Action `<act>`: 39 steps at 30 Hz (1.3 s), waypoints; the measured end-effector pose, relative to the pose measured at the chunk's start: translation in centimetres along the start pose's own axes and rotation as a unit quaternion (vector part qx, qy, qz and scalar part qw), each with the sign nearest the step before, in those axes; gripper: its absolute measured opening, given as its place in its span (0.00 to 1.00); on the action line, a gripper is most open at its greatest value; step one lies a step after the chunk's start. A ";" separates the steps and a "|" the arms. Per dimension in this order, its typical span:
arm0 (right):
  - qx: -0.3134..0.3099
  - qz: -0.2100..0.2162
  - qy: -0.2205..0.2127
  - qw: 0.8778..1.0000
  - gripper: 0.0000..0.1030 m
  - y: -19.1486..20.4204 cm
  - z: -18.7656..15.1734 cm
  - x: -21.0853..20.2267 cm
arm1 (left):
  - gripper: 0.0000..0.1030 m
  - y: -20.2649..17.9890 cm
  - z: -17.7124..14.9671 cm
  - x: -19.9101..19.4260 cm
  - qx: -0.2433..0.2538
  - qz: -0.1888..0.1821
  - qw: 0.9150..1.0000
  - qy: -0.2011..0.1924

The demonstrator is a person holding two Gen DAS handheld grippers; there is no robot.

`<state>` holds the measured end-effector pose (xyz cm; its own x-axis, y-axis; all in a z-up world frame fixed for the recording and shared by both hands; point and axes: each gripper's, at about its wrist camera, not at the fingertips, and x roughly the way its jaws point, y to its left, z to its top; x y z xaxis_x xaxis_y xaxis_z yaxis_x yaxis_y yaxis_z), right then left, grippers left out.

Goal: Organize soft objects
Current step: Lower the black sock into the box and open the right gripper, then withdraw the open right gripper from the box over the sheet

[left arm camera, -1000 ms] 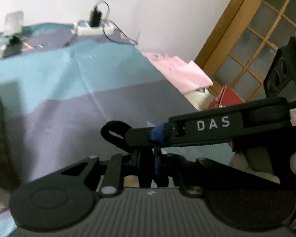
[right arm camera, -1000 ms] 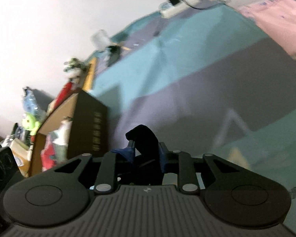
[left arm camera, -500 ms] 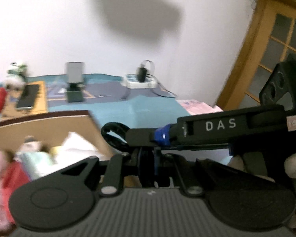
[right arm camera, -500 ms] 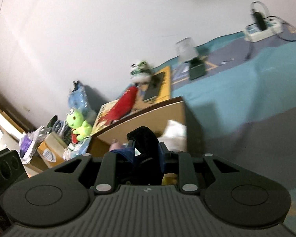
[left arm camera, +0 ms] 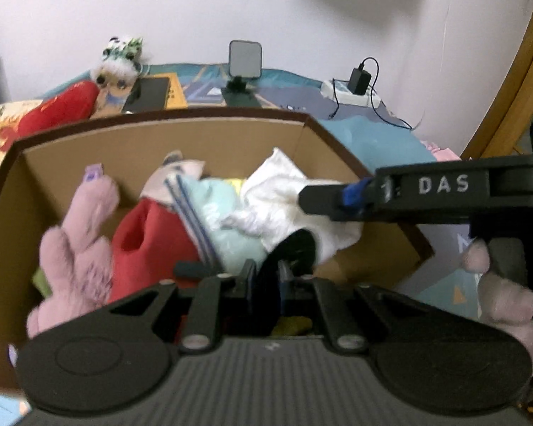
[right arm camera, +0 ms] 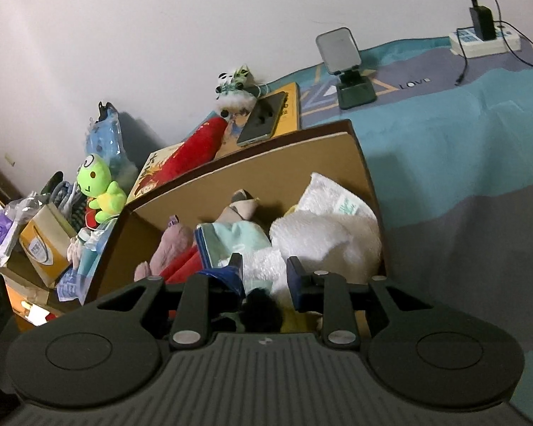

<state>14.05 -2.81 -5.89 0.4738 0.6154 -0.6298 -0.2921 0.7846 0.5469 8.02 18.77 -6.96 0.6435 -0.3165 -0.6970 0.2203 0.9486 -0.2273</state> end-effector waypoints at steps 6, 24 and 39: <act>0.019 -0.009 -0.016 1.000 0.09 -0.1 -1.0 -1.9 | 0.39 0.6 -0.5 -1.4 -0.007 0.005 1.000 -0.002; -0.032 -0.026 -0.025 0.999 0.09 0.0 -2.4 -6.4 | 0.55 -2.8 0.4 -5.2 -0.034 0.152 0.988 0.004; -0.071 -0.031 0.024 0.997 0.12 -2.7 -4.6 -9.0 | 0.57 -8.0 -2.3 -4.9 -0.065 0.253 0.965 0.040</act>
<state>6.78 -10.12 -4.23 0.4563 0.5650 -0.6874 -0.3789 0.8224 0.4244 1.45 12.74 -3.27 0.5857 0.1835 -0.7895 -0.2033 0.9762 0.0760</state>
